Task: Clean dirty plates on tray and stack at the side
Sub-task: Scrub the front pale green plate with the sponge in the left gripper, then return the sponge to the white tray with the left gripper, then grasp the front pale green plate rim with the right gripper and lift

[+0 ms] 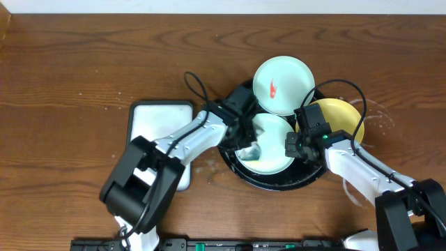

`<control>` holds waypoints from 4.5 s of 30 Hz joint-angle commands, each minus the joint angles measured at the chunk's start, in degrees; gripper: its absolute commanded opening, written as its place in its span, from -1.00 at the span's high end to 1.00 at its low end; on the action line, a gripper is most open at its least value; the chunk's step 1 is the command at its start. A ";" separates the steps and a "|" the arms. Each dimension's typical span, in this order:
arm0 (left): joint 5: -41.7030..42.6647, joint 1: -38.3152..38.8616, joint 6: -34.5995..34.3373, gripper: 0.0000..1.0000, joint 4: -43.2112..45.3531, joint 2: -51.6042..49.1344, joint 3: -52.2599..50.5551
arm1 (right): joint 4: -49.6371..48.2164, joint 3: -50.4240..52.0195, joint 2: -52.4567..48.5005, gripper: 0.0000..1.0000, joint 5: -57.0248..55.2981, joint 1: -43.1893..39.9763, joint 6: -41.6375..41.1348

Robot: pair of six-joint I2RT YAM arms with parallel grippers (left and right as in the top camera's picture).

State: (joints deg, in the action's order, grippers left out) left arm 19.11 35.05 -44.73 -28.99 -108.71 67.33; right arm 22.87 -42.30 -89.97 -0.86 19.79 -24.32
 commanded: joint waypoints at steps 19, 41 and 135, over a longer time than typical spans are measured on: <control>-4.50 8.20 -5.60 0.84 14.82 -4.72 -3.34 | 1.36 0.52 -1.01 0.98 -1.68 0.55 1.27; 4.87 2.01 -0.72 0.85 1.44 -4.61 -3.32 | 1.38 0.52 -1.01 0.98 -1.68 0.55 1.27; -20.90 -27.80 20.72 -0.14 -14.21 27.02 -16.94 | 19.58 -16.22 14.71 0.98 -68.76 36.54 28.39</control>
State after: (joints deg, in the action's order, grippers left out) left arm -1.67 7.51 -24.10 -43.05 -81.87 50.59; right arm 42.76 -57.28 -76.20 -60.60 54.24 -0.32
